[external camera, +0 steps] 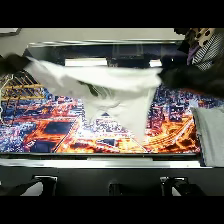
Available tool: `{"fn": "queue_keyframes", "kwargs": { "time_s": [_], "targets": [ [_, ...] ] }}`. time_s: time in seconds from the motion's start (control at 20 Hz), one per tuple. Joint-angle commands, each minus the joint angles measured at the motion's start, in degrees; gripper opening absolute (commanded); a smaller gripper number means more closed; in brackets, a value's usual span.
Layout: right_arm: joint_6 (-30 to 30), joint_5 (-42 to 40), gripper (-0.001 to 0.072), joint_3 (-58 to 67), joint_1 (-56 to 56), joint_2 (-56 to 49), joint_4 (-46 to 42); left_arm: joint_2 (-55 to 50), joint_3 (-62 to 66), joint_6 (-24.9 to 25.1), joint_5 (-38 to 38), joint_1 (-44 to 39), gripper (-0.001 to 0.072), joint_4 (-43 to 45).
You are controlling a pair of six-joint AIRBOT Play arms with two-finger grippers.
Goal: Fold the clothes and pants, and hang the long-sleeved shirts on hangers.
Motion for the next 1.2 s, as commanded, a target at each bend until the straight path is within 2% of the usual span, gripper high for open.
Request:
{"fn": "queue_keyframes", "kwargs": {
  "time_s": [0.0,0.1,0.25,0.4,0.55,0.65,0.8,0.95,1.15],
  "targets": [
    [-0.44,8.46,0.0038,17.81,0.04,1.36,-0.92,9.35,9.51,-5.27,-0.66,0.68,0.0014,2.23],
    [1.03,12.35,0.0038,23.63,0.04,3.50,-0.68,14.67,11.93,-10.27,-0.66,0.68,0.0013,6.54],
    [5.35,12.35,0.0038,27.06,0.04,7.43,-0.70,21.35,12.26,-17.66,-0.70,0.68,0.0013,15.37],
    [9.75,11.15,0.0038,27.21,0.04,9.09,-0.70,23.41,12.26,-20.11,-0.63,0.68,0.0014,21.03],
    [12.48,13.38,0.0038,27.15,0.04,6.16,-4.74,20.59,12.24,-19.82,-0.74,0.66,0.0013,21.62],
    [10.75,16.41,0.0038,26.84,0.04,1.38,-6.12,15.52,12.24,-17.81,-1.36,0.48,0.0014,21.40],
    [4.26,17.03,0.0038,23.04,0.04,-7.91,-5.33,3.21,12.24,-14.67,-2.78,-1.62,0.0014,21.44],
    [-1.16,11.39,0.0038,14.36,0.04,-18.23,-0.79,-12.68,12.24,-13.38,-2.56,-4.46,0.0014,21.62],
    [-1.07,0.07,0.0038,5.51,0.04,-33.59,1.99,-34.84,12.31,-12.66,2.40,-8.94,0.0014,21.62]
  ]
}}
